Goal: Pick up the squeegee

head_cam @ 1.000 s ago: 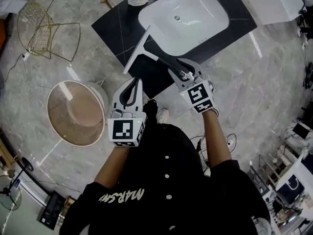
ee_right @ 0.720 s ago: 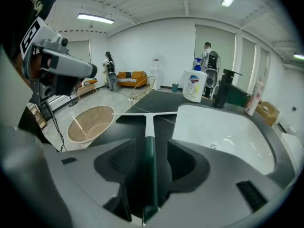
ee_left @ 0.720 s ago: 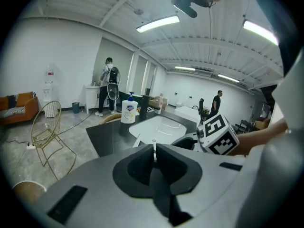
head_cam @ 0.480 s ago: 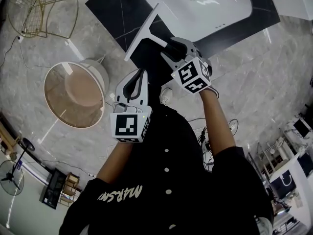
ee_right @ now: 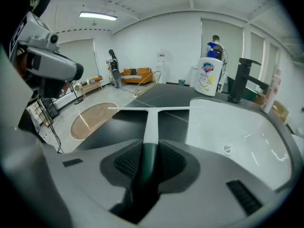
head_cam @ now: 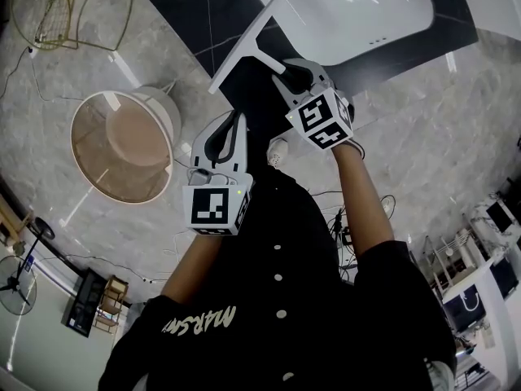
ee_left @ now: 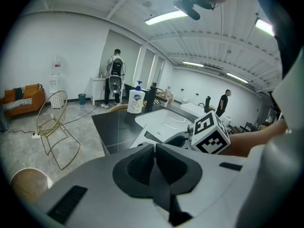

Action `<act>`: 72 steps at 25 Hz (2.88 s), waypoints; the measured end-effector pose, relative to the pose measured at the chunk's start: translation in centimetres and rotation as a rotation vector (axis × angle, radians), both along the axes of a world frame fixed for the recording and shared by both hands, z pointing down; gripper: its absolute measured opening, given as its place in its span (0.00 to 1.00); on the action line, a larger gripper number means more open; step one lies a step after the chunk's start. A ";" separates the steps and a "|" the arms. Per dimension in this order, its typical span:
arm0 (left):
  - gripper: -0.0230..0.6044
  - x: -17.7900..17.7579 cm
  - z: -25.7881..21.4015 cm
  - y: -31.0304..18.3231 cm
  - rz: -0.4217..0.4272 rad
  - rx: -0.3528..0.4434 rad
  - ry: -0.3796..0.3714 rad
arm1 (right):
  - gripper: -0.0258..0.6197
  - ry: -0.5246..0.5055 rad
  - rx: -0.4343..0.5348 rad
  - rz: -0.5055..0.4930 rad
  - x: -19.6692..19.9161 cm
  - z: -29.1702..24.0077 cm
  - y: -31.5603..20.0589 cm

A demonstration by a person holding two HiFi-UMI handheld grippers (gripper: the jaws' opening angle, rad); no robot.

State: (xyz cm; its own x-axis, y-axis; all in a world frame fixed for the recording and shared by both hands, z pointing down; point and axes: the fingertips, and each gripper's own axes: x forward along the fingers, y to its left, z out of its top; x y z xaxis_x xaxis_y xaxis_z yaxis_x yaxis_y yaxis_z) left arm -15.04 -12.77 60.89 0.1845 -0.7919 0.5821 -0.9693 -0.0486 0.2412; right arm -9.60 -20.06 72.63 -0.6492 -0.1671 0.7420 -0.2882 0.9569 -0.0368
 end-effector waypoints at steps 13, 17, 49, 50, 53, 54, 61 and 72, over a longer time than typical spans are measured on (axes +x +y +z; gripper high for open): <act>0.07 0.4 -4.4 -1.1 0.021 0.113 -0.028 | 0.17 0.009 0.094 0.121 3.5 -5.5 -1.6; 0.07 0.6 -6.9 -1.4 0.035 0.165 -0.053 | 0.17 -0.040 0.156 0.180 5.1 -9.7 -2.1; 0.07 4.7 -27.3 -5.2 0.130 0.633 -0.120 | 0.17 -0.616 0.719 0.725 22.0 -41.1 1.0; 0.07 4.7 -27.3 -5.2 0.129 0.635 -0.120 | 0.17 -0.620 0.722 0.736 22.3 -41.1 1.1; 0.07 4.4 -27.2 -5.3 0.126 0.628 -0.127 | 0.17 -0.610 0.727 0.756 22.5 -40.9 1.1; 0.07 4.4 -27.3 -5.3 0.126 0.628 -0.128 | 0.18 -0.614 0.730 0.760 22.6 -41.0 1.1; 0.07 4.8 -27.3 -5.1 0.118 0.631 -0.133 | 0.17 -0.646 0.719 0.734 22.1 -41.9 1.1; 0.07 5.8 -27.5 -4.5 0.118 0.627 -0.137 | 0.17 -0.651 0.696 0.711 21.9 -42.1 1.2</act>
State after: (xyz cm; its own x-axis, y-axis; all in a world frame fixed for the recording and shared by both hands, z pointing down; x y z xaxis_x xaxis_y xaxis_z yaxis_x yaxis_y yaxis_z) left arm -9.25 -17.32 33.42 0.2482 -0.9678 0.0410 -0.9687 -0.2481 0.0074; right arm 12.32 -18.85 30.52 -0.4695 -0.8787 -0.0859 -0.8820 0.4623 0.0914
